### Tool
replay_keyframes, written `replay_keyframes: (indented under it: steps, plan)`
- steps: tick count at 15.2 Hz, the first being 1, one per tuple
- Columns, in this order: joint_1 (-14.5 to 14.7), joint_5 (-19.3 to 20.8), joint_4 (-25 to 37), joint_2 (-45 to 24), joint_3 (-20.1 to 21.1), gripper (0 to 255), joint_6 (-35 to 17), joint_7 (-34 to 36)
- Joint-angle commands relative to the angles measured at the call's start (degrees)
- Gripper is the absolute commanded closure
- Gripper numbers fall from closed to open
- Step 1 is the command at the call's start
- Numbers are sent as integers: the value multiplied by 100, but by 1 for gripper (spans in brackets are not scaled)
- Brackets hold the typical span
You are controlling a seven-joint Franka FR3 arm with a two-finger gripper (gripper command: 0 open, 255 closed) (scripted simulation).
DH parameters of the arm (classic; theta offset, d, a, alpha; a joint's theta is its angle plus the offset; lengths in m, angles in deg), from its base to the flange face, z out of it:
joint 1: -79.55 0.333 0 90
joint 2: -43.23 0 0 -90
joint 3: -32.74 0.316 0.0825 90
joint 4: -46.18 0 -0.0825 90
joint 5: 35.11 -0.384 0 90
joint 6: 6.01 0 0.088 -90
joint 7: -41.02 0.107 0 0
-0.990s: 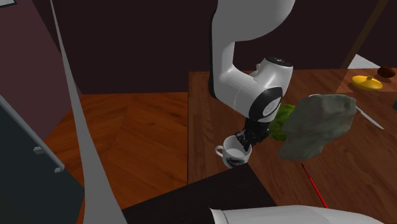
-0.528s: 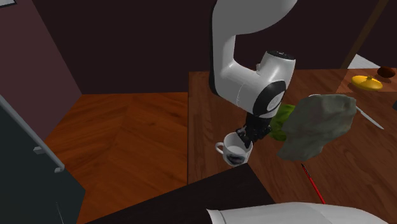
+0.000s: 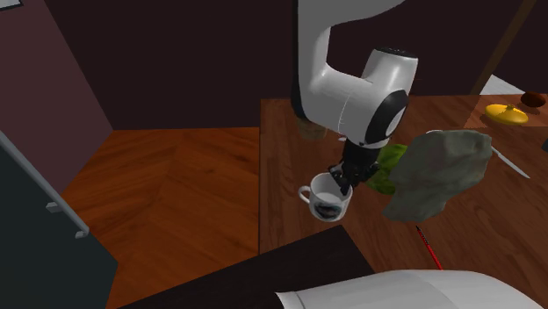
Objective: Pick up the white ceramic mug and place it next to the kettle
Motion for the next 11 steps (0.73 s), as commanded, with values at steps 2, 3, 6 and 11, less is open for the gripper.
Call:
replay_keyframes:
  steps: [2,3,6,11]
  plan:
    - [179,435,-42,301,-247,255,197,334]
    - [223,578,-54,401,-318,255,262,439]
    - [326,1009,-76,705,-497,255,466,753]
    - [387,1678,-69,1210,-663,255,845,1243]
